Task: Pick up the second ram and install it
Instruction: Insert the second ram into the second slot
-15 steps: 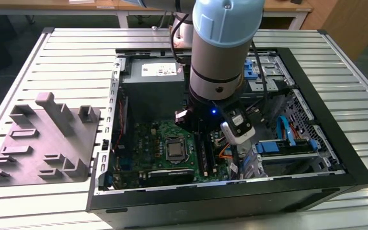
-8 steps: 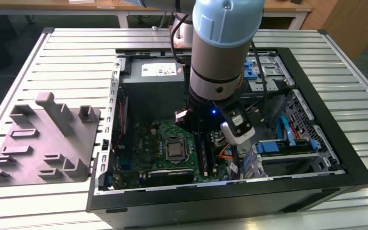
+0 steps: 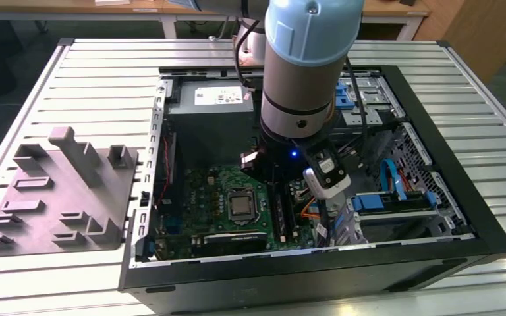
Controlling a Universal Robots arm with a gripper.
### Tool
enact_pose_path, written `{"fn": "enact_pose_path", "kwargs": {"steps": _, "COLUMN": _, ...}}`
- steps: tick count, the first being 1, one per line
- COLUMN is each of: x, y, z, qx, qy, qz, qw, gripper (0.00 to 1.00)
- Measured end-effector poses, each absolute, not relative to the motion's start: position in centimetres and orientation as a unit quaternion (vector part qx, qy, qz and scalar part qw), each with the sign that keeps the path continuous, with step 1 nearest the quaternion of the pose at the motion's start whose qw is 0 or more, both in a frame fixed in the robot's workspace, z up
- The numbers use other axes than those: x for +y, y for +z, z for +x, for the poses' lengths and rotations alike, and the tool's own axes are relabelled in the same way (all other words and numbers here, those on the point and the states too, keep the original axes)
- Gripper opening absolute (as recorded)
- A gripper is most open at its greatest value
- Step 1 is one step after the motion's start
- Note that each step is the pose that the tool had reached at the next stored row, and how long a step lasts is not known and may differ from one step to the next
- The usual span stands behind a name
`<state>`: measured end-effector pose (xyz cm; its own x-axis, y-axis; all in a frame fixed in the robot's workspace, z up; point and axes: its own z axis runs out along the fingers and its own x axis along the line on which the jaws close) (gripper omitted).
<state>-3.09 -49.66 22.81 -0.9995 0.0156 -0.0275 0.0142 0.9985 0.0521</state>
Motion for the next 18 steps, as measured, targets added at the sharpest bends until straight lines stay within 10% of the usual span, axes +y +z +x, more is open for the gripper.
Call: {"fn": "enact_pose_path", "kwargs": {"steps": 18, "x": -49.66, "y": 22.64, "z": -3.09, "qx": 1.000, "qy": 0.026, "qz": 0.007, "qw": 0.014, "gripper": 0.12}}
